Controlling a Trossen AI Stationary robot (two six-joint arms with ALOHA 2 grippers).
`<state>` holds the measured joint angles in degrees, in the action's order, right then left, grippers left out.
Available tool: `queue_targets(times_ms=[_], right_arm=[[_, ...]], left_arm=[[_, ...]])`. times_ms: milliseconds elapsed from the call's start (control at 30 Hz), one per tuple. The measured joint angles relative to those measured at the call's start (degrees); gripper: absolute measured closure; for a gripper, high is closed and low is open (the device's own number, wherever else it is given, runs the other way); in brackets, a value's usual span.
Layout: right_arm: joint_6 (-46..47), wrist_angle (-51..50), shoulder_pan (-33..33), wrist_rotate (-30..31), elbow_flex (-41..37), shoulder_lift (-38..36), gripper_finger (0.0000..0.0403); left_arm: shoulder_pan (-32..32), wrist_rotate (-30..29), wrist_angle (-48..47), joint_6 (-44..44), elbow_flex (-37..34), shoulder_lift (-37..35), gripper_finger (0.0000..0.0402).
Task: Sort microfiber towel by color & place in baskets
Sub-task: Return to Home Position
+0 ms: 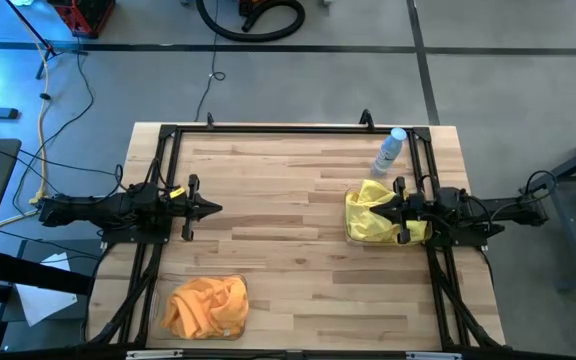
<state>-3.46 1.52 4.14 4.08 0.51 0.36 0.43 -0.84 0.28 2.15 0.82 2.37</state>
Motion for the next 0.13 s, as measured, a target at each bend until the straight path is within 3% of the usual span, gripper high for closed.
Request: queue_targets(times_ms=[133], right_arm=[[0.02,0.0,-0.02,0.0,0.0,0.0,0.0403]], left_arm=[[0.0,0.01,0.02,0.0,0.0,-0.01,0.0401]])
